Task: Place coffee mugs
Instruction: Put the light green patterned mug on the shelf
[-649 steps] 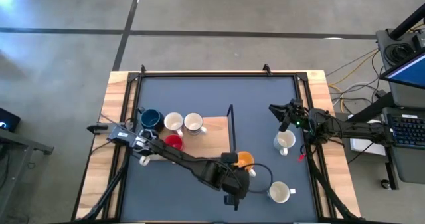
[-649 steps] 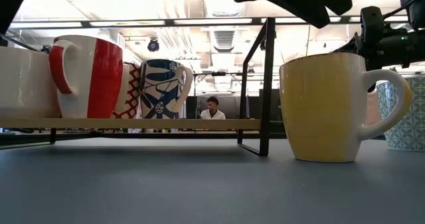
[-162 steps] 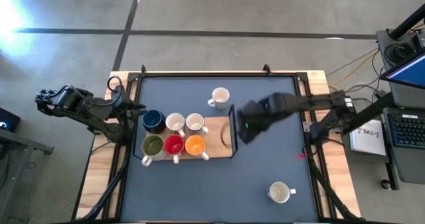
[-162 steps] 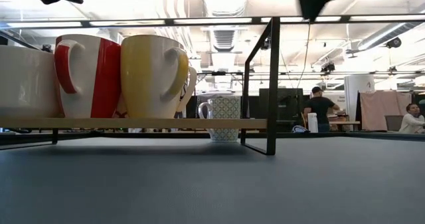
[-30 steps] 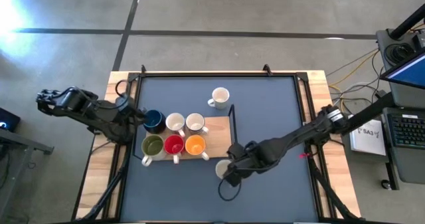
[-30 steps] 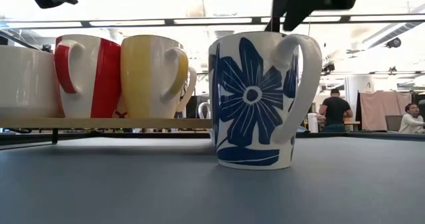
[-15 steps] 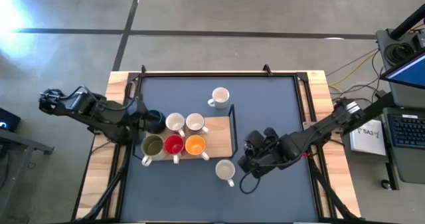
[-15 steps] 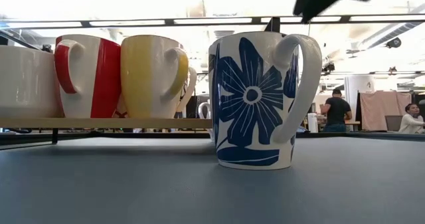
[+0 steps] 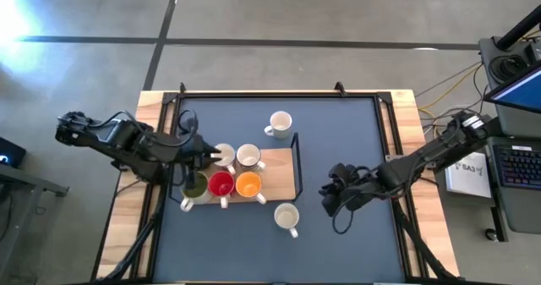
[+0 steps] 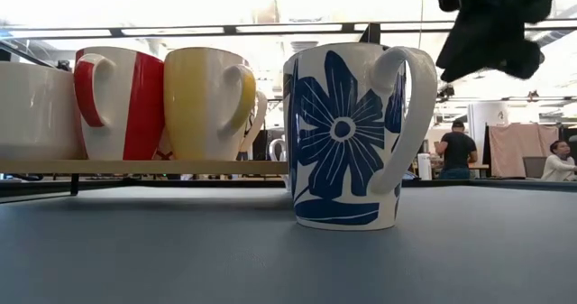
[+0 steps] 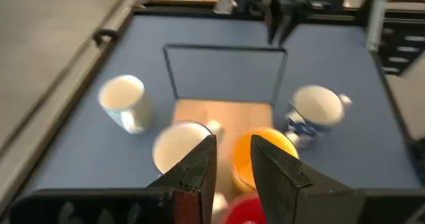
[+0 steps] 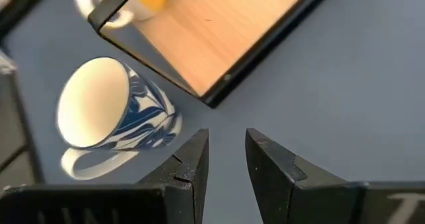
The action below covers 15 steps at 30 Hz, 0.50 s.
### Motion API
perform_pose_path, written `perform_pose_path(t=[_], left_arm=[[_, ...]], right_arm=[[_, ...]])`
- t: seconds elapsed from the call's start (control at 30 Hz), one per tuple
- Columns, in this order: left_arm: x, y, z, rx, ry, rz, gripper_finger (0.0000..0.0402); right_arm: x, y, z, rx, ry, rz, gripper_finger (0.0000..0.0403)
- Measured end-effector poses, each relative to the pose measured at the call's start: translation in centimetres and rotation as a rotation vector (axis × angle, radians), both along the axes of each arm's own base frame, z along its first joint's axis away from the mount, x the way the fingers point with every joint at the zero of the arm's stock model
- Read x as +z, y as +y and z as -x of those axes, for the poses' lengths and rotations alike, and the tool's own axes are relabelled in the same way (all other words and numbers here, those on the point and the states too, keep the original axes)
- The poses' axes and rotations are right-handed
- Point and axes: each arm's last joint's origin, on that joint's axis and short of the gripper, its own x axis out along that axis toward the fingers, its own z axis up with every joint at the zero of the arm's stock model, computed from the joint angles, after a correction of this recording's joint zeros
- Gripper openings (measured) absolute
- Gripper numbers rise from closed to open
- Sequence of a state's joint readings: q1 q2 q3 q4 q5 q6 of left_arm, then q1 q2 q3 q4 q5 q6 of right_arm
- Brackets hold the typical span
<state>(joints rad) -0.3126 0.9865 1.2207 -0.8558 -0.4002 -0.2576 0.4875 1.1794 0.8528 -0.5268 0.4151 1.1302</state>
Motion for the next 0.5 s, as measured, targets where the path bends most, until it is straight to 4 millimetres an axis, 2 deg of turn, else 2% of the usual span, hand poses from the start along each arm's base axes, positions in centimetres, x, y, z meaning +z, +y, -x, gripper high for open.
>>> perform_pose_path(t=[0.17, 0.33, 0.5], left_arm=[[1.6, -0.4, -2.1, 0.054, -0.024, -0.033, 0.0076], [2.8, -1.1, -5.0, 0.062, -0.018, -0.041, 0.0076], [2.1, -1.3, -8.6, 0.078, 0.056, -0.085, 0.0076]], right_arm=[[-1.8, -1.1, 1.8, 0.106, -0.127, -0.019, 0.0089], [-4.0, -2.4, 3.8, 0.176, -0.155, -0.038, 0.0084], [-5.9, -3.6, 5.7, 0.226, -0.132, -0.058, 0.0085]])
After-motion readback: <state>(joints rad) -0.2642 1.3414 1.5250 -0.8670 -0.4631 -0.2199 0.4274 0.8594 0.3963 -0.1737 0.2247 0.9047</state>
